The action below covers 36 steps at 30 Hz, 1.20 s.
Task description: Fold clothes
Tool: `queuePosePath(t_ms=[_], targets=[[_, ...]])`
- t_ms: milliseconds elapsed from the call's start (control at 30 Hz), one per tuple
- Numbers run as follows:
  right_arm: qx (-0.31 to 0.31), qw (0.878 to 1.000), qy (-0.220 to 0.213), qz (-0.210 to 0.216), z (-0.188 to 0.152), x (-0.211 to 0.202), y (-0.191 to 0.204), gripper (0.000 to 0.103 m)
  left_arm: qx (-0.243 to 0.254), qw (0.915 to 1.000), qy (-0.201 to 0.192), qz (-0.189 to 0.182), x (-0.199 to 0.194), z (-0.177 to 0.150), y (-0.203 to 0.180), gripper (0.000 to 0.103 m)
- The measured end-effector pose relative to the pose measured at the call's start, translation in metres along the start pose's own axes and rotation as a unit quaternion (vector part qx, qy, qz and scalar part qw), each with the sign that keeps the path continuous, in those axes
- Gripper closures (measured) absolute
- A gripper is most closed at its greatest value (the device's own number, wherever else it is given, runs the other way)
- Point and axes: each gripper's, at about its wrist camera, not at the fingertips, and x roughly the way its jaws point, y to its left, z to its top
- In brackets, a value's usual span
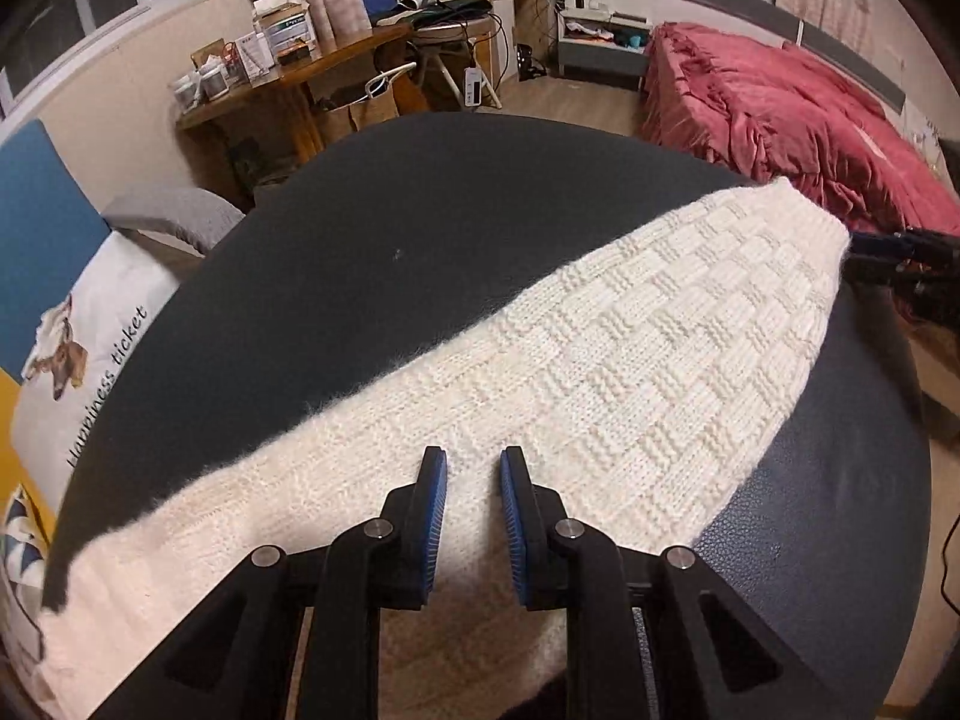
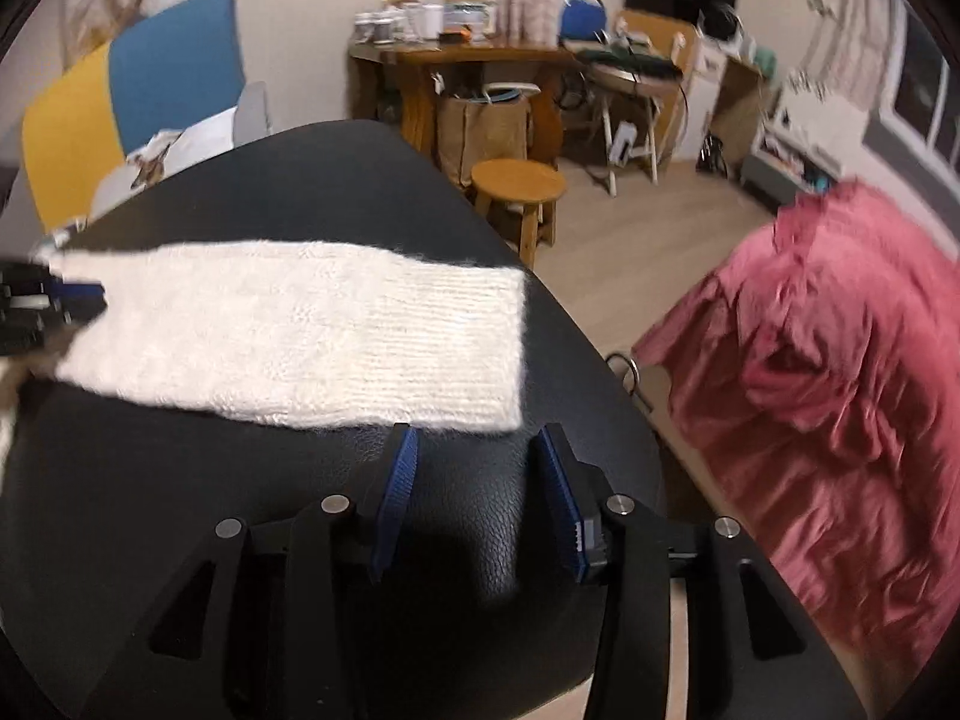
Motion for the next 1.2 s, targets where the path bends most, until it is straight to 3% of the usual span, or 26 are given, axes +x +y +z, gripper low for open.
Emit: queuePosePath(t_ms=[133,200,333,400,567,667,800,867,933,1000,1133,1200], targets=[[0.02,0.994,-0.032,0.103,0.024,-0.018,-0.004,0.057,-0.007,0.9985,-0.031,-0.045,-0.012,0.009,-0.006,0.085],[-0.023,0.993,-0.03,0.116,0.043,-0.015,0.006,0.057,0.012,0.9986,-0.038,-0.035,-0.013,0.015,-0.016,0.085],[-0.067,0.994,0.038,0.084,0.072,0.026,0.014,0.057,0.03,0.9991,-0.004,-0.03,0.006,0.023,-0.027,0.085],[-0.081,0.991,0.091,0.058,0.071,0.05,0.016,0.057,0.019,0.9993,0.007,-0.032,0.014,0.023,-0.026,0.085],[-0.088,0.993,0.06,0.045,0.047,0.037,0.009,0.056,-0.025,0.9977,0.008,-0.062,0.016,0.02,-0.01,0.083],[-0.055,0.996,0.033,0.059,0.037,0.034,0.0,0.056,-0.04,0.9963,0.009,-0.076,0.011,0.019,-0.003,0.083],[-0.06,0.997,0.039,0.035,0.046,0.029,0.006,0.053,-0.138,0.9835,-0.033,-0.112,-0.029,0.003,0.052,0.083],[-0.055,0.998,0.03,0.012,0.055,0.016,0.014,0.053,-0.179,0.9772,-0.062,-0.095,-0.06,-0.024,0.09,0.083],[-0.062,0.996,-0.006,0.071,0.064,-0.01,0.039,0.05,-0.197,0.9752,-0.068,-0.075,-0.08,-0.055,0.113,0.085],[-0.106,0.988,-0.015,0.108,0.068,-0.022,0.078,0.041,-0.2,0.9751,-0.062,-0.072,-0.091,-0.085,0.124,0.085],[-0.223,0.961,0.005,0.163,0.067,-0.019,0.191,0.04,-0.187,0.9754,-0.054,-0.104,-0.095,-0.121,0.107,0.085],[-0.268,0.949,0.016,0.162,0.067,-0.008,0.243,0.04,-0.172,0.9764,-0.05,-0.12,-0.096,-0.131,0.091,0.085]])
